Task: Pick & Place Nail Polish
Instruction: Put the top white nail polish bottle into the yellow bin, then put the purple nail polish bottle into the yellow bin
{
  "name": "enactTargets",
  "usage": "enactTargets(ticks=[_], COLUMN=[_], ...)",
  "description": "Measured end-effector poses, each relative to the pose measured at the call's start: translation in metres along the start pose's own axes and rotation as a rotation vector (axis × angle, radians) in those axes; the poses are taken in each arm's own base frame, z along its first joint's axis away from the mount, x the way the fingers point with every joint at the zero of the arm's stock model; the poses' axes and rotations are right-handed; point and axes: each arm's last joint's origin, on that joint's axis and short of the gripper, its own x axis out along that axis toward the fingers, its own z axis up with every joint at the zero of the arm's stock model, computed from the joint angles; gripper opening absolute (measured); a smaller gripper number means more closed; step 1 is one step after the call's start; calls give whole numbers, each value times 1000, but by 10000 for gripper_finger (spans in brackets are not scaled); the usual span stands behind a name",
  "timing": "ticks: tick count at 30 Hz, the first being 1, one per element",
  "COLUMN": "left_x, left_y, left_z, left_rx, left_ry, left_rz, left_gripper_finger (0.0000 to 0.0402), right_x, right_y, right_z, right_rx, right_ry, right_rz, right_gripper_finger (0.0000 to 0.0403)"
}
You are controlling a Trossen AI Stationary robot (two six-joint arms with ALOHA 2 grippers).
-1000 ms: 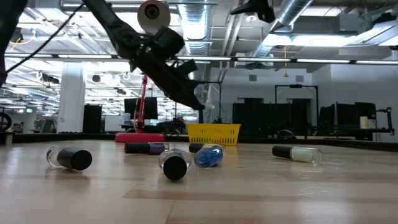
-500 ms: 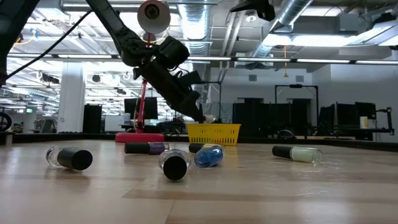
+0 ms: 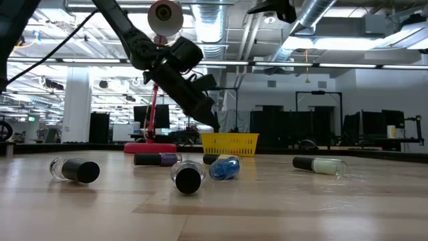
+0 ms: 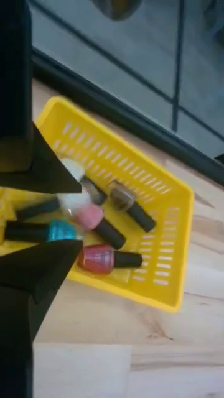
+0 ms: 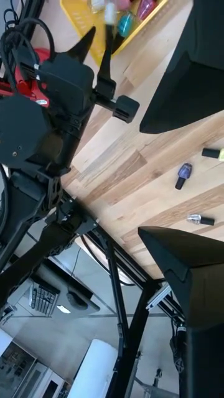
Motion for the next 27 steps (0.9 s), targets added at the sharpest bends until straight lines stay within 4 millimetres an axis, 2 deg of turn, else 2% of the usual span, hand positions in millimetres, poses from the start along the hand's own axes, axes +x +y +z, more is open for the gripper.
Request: enactTargets(ticks=[4, 6, 9, 12, 16, 21, 24, 27], left_x=[-8, -25, -65, -110, -166, -210, -217, -214], left_y=[3, 5, 10, 8, -3, -24, -38, -56], left_z=[6, 15, 37, 52, 56, 43, 29, 15], left_rx=[4, -24, -82, -167, -181, -219, -215, -183], left_ry=[-10, -16, -59, -105, -172, -261, -250, -204], left_rz=[9, 9, 9, -19, -74, -161, -207, -242], left_gripper_finger=[168, 185, 200, 204, 197, 185, 182, 184], right_x=[0, 0, 0, -1, -2, -43, -71, -93], right_y=[0, 1, 3, 1, -1, -7, -16, -31], right_z=[0, -3, -12, -31, -63, -88, -98, -110], right_rx=[0, -4, -30, -71, -136, -104, -89, -78], right_ry=[1, 15, 77, 193, 258, 169, 57, -42], right_rz=[0, -1, -25, -143, -288, -275, -193, -124], right_gripper_finger=[248, 248, 248, 248, 248, 248, 248, 248])
